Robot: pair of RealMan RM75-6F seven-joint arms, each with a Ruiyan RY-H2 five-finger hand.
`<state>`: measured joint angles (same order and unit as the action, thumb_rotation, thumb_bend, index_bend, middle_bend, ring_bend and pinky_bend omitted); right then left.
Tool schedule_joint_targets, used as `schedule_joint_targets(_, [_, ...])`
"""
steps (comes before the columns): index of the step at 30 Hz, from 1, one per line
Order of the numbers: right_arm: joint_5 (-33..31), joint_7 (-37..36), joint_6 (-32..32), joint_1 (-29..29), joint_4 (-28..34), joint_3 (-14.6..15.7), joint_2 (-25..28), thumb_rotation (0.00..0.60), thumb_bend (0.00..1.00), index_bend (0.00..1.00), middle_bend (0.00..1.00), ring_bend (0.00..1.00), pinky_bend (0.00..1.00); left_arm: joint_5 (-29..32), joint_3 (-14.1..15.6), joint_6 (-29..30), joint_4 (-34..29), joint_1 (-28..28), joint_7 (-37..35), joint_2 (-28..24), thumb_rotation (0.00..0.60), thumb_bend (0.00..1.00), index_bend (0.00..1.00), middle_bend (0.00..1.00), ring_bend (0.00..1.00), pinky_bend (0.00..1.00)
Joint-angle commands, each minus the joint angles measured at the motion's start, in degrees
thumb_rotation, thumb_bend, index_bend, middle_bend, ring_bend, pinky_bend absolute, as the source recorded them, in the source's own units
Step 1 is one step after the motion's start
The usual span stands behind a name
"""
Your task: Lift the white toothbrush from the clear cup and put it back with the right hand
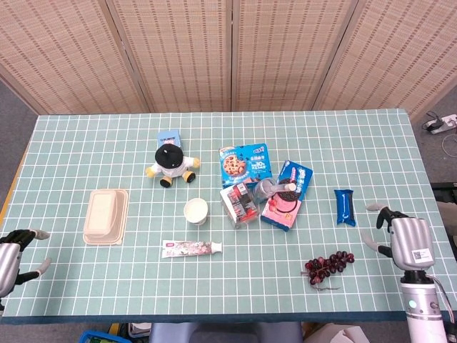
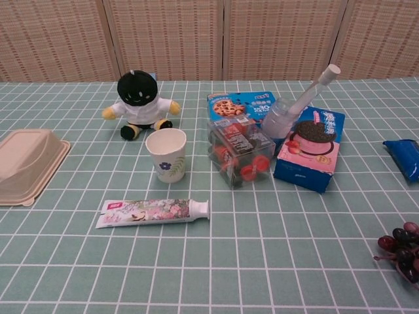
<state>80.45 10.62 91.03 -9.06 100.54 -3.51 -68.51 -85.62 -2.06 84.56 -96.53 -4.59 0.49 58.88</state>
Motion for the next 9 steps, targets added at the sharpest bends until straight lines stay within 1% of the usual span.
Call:
schedule_joint_targets(1, [0.47, -2.43, 1.37, 1.64, -1.86, 0.29, -0.04, 0.6, 0.14, 0.38, 0.59, 0.6, 0.78, -0.01, -0.09, 0.26, 0.03, 0.06, 0.24, 0.17, 0.6, 0.25, 0.47, 0.41, 0.32, 0.43])
schedule_joint_targets(6, [0.28, -8.0, 2.71, 3.72, -5.84, -0.27, -0.27, 0.6, 0.14, 0.38, 0.59, 0.6, 0.78, 0.28, -0.38, 0.06, 0.92, -0.24, 0.3, 1.03, 0.6, 0.25, 0.47, 0.41, 0.32, 0.43])
schedule_joint_targets(9, [0.04, -8.02, 2.52, 4.06, -6.76, -0.77, 0.18, 0.6, 0.15, 0.39, 0.59, 0.6, 0.78, 0.69, -0.52, -0.63, 1.59, -0.64, 0.65, 1.49, 0.6, 0.25, 0.48, 0.41, 0.32, 0.43])
